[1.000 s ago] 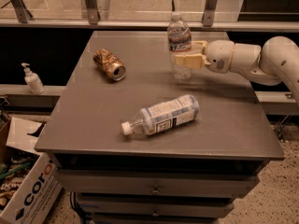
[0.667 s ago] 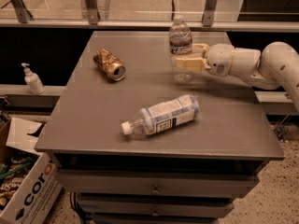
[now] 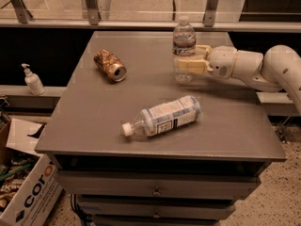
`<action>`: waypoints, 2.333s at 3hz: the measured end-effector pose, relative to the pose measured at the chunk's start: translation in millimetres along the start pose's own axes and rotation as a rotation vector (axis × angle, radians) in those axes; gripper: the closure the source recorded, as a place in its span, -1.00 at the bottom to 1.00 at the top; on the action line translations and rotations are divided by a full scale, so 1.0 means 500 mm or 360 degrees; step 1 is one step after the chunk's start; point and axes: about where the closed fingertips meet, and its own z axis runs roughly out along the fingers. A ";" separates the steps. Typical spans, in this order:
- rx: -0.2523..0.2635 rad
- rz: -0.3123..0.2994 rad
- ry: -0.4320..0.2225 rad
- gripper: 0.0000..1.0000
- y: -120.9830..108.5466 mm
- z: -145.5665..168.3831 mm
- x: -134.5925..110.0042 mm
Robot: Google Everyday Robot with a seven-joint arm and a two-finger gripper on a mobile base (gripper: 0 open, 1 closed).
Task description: Place water bottle upright
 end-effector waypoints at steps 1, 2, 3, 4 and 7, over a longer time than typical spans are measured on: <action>0.0000 0.0000 0.0000 0.03 0.000 0.000 -0.001; 0.0000 0.0000 0.0000 -0.43 0.000 0.000 -0.001; -0.0025 -0.0041 0.0018 -0.91 0.002 -0.014 0.006; -0.0041 -0.0074 0.0028 -1.00 0.002 -0.026 0.005; 0.0039 -0.0126 0.0080 -1.00 -0.022 -0.177 0.000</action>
Offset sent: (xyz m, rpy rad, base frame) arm -0.0075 -0.0231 -0.0053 -0.0526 -0.0438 0.0240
